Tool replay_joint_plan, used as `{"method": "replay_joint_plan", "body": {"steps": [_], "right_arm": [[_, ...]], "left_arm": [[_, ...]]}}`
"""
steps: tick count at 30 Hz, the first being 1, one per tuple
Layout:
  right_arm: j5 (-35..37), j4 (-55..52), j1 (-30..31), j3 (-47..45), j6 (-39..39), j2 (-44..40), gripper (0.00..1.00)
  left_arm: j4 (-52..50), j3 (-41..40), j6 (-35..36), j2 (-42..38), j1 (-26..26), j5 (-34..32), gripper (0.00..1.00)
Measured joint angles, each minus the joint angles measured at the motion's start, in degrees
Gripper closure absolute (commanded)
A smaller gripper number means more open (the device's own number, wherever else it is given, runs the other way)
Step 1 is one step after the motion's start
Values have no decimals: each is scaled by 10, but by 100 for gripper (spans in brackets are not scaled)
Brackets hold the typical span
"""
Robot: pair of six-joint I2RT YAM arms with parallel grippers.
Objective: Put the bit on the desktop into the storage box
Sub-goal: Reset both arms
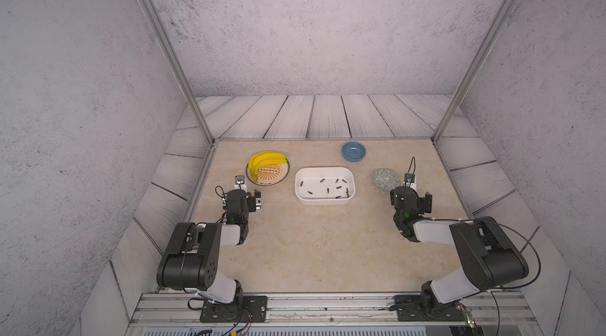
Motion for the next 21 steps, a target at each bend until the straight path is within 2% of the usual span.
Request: {"method": "replay_joint_plan", "body": {"steps": [11,14,16,21], "right_arm": [[-76,34,-42,-14,9,-31,0],[-147,16,-73,-2,20,-25,0],[-181,50,-100,-5,24,-9,0],[-221,47,-114,-23,29,-3,0]], "left_arm": [[-4,6,-2,0,2,0,2],[-5,6,-2,0,2,0,2],[-7,6,-2,0,2,0,2],[-10,6,-2,0,2,0,2]]}}
